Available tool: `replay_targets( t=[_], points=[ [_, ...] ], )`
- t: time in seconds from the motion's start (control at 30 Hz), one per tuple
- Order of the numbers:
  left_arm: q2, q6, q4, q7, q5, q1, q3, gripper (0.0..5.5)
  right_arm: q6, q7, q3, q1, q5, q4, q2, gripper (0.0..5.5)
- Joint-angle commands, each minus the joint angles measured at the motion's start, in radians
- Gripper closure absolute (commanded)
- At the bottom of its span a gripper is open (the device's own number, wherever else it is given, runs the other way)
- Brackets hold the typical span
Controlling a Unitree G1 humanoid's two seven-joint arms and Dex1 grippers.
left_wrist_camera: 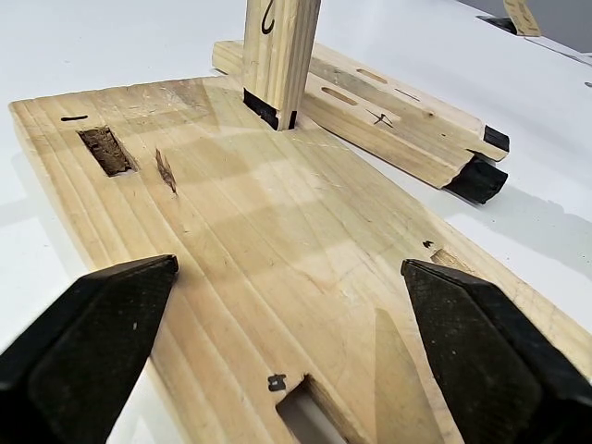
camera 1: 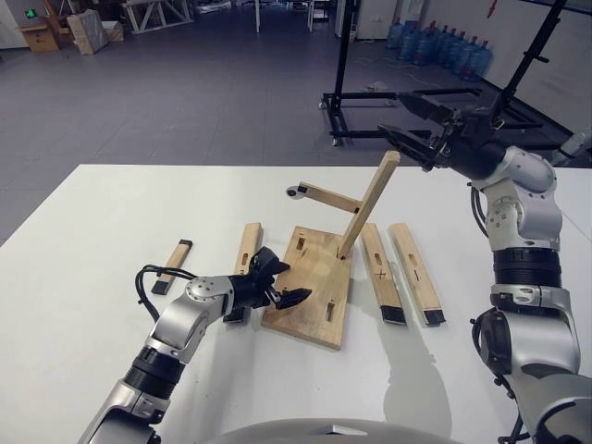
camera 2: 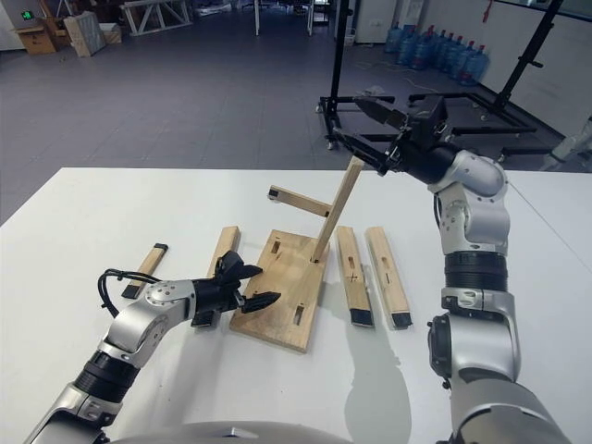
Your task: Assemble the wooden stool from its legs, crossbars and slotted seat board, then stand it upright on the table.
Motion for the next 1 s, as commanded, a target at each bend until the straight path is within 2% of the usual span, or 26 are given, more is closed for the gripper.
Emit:
replay_targets(
  t=[0.03, 0.13, 0.27, 0.47, 0.57, 0.67, 0.77, 1.0],
  points=[
    [0.003, 0.065, 0.068, 0.013, 0.029, 0.069, -0.038, 1.03, 0.066, 0.069, 0.080, 0.097, -0.035, 0.031, -0.014, 2.49],
    [-0.002, 0.063, 0.075, 0.018, 0.029, 0.067, -0.035, 1.03, 0.150, 0.128, 0.161, 0.212, -0.030, -0.044, -0.009, 2.49],
    [-0.009, 0.061, 0.081, 0.022, 0.026, 0.063, -0.029, 1.03, 0.204, 0.125, 0.179, 0.247, -0.008, -0.113, 0.007, 2.49],
    [-0.021, 0.054, 0.095, 0.022, 0.024, 0.063, -0.024, 1.03, 0.144, 0.042, 0.056, 0.174, 0.073, -0.217, 0.033, 2.49],
    [-0.024, 0.049, 0.103, 0.022, 0.025, 0.062, -0.021, 1.03, 0.123, -0.013, -0.014, 0.083, 0.096, -0.225, 0.005, 2.49],
    [-0.026, 0.044, 0.109, 0.023, 0.027, 0.061, -0.018, 1.03, 0.094, -0.003, -0.031, 0.019, 0.074, -0.155, -0.036, 2.49],
    [-0.028, 0.040, 0.118, 0.021, 0.030, 0.054, -0.020, 1.03, 0.054, 0.027, 0.007, 0.004, 0.015, -0.033, -0.057, 2.49],
    [-0.025, 0.039, 0.132, 0.014, 0.034, 0.036, -0.019, 1.03, -0.017, 0.100, 0.152, 0.114, -0.110, 0.199, 0.022, 2.49]
  ],
)
